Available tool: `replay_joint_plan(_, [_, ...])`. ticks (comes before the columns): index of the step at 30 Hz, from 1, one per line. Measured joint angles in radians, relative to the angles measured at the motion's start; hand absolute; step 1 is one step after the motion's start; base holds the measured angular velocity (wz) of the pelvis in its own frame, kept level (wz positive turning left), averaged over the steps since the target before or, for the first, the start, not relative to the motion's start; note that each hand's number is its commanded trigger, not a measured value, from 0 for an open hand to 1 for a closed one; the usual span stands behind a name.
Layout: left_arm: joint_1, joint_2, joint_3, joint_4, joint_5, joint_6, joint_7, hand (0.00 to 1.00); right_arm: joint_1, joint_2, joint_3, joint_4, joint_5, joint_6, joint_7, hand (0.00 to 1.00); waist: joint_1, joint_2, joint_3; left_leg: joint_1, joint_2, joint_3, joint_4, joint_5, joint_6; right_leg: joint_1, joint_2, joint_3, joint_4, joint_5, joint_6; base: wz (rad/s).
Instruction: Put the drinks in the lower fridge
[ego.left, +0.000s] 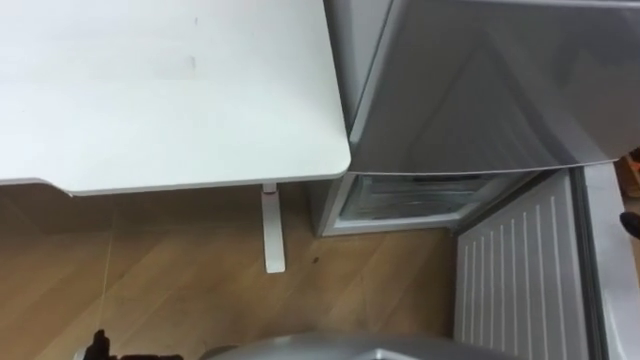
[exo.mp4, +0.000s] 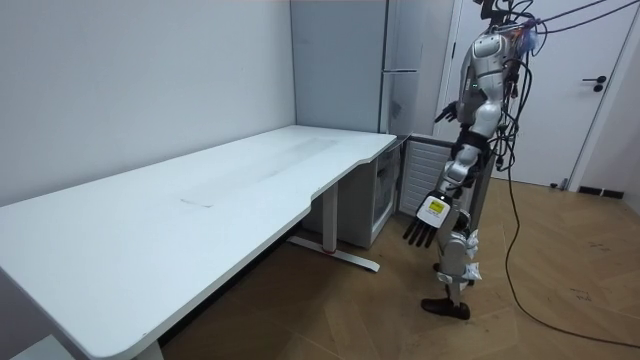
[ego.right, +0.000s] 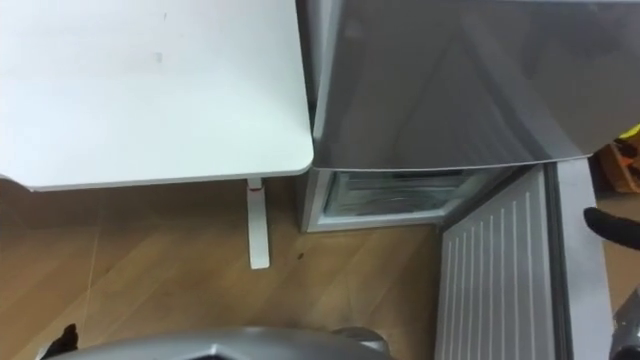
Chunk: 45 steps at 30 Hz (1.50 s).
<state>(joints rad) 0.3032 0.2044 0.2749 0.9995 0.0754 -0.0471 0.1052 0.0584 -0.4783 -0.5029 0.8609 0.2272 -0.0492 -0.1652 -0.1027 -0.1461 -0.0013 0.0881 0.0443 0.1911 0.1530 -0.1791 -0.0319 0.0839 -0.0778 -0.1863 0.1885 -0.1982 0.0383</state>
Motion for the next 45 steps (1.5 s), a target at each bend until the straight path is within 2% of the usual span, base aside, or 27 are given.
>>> replay_joint_plan(3, [0.004,0.001,0.000,0.000,-0.001,0.007,-0.004,0.00,0.000,-0.008,-0.009,0.072,0.019,0.007,0.000,0.00,-0.004,-0.011,-0.0046,0.005,0.000,0.001,-0.001,0.000,0.000,0.005,0.001,0.002,-0.003,0.000,0.000,-0.01])
replay_joint_plan(7, [0.007,0.002,0.000,0.002,-0.001,0.024,-0.013,0.00,0.001,-0.034,-0.032,0.183,0.125,0.021,0.001,0.00,-0.006,-0.017,-0.0050,0.006,0.001,-0.003,-0.003,-0.003,0.000,0.003,0.003,0.009,-0.001,0.000,0.000,-0.02])
replay_joint_plan(9, [0.007,0.005,0.000,0.003,0.000,0.029,-0.023,0.00,0.001,-0.043,-0.032,0.220,0.157,0.028,0.009,0.00,-0.005,-0.020,-0.0024,0.009,0.002,-0.002,-0.003,-0.005,0.000,0.003,0.004,0.013,0.001,0.000,0.000,-0.07])
replay_joint_plan(10, [0.007,0.007,0.000,0.003,0.001,0.034,-0.026,0.00,0.004,-0.045,-0.032,0.238,0.172,0.031,0.020,0.00,-0.006,-0.019,0.0006,0.010,0.002,-0.001,-0.003,-0.007,-0.001,0.003,0.006,0.017,0.001,0.001,-0.001,-0.08])
replay_joint_plan(14, [0.005,0.009,0.002,0.003,0.005,0.034,-0.028,0.00,0.021,-0.045,-0.034,0.283,0.201,0.045,0.065,0.00,-0.005,-0.018,-0.0008,0.011,0.004,0.003,-0.003,-0.007,-0.001,0.002,0.008,0.022,0.000,0.002,-0.002,-0.04])
replay_joint_plan(20, [0.000,0.008,0.002,0.016,0.005,0.034,-0.029,0.00,0.056,-0.042,-0.033,0.324,0.206,0.052,0.155,0.00,-0.005,-0.003,-0.0018,0.013,0.010,0.013,-0.003,-0.011,-0.005,0.003,0.012,0.024,-0.002,0.003,-0.004,-0.03])
replay_joint_plan(25, [-0.002,0.011,0.002,0.042,0.006,0.034,-0.031,0.00,0.067,-0.029,-0.033,0.343,0.240,0.062,0.212,0.00,-0.003,0.008,0.0032,0.019,0.014,0.018,-0.001,-0.013,-0.008,0.008,0.016,0.033,-0.003,0.004,-0.006,-0.05])
replay_joint_plan(28, [-0.006,0.012,0.002,0.045,0.005,0.033,-0.037,0.00,0.076,-0.007,-0.033,0.347,0.262,0.058,0.245,0.00,-0.001,0.009,0.0048,0.026,0.014,0.017,0.000,-0.015,-0.009,0.016,0.017,0.031,-0.004,0.004,-0.006,0.00])
replay_joint_plan(31, [-0.003,0.013,0.002,0.044,0.006,0.033,-0.042,0.00,0.084,-0.003,-0.033,0.347,0.284,0.056,0.273,0.00,0.001,0.008,0.0057,0.027,0.014,0.017,0.001,-0.019,-0.008,0.017,0.017,0.032,-0.007,0.004,-0.006,0.00])
replay_joint_plan(38, [-0.003,0.014,0.002,0.044,0.006,0.033,-0.048,0.00,0.110,0.014,-0.027,0.379,0.367,0.052,0.335,0.00,0.027,0.006,0.0045,0.026,0.015,0.018,0.003,-0.020,-0.010,0.015,0.020,0.040,-0.020,0.004,-0.006,-0.02])
replay_joint_plan(45, [-0.004,0.014,0.002,0.044,0.006,0.033,-0.048,0.00,0.095,0.062,-0.026,0.392,0.380,0.066,0.408,0.00,0.033,0.006,0.0026,0.028,0.015,0.020,0.007,-0.020,-0.010,0.014,0.020,0.046,-0.019,0.005,-0.006,-0.03])
